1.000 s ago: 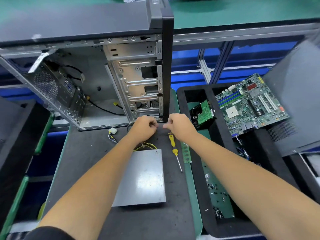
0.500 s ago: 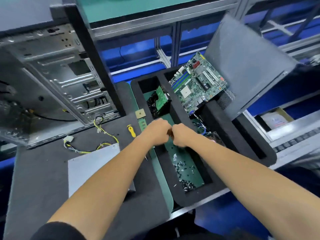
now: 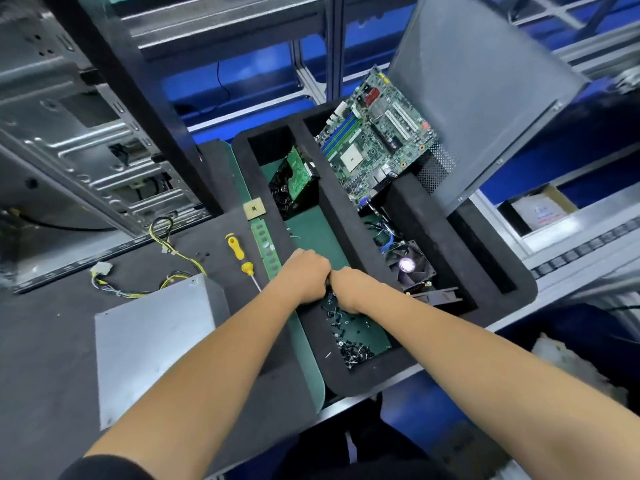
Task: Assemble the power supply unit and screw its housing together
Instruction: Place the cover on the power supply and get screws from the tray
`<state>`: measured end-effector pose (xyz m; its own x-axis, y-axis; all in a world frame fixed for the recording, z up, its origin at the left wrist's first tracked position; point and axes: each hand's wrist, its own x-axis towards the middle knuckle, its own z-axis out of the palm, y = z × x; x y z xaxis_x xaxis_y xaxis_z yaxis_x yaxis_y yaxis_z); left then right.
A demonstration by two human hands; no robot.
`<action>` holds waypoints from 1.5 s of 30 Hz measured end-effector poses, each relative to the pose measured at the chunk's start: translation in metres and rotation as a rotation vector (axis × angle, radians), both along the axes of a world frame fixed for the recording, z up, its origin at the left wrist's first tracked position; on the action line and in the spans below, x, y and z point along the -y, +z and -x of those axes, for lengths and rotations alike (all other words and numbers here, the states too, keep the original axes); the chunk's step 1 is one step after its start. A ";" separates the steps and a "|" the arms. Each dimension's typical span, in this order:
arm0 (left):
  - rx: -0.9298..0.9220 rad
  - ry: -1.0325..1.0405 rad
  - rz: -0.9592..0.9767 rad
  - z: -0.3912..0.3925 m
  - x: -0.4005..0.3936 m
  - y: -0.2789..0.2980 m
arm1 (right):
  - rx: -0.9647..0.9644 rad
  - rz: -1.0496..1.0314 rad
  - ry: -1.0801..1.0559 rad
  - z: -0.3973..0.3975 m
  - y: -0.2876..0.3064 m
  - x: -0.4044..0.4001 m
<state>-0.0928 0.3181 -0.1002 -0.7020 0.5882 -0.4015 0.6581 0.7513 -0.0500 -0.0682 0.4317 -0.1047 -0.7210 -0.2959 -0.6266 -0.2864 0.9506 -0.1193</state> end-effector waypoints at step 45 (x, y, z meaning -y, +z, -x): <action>0.127 0.654 -0.695 0.024 0.028 0.065 | -0.171 0.413 -0.370 0.055 0.078 0.021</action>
<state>-0.1168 0.2897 -0.0355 -0.9509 0.2308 -0.2061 0.0684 0.8064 0.5874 -0.1227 0.4108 -0.0263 -0.9039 -0.2003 -0.3779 0.0078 0.8756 -0.4829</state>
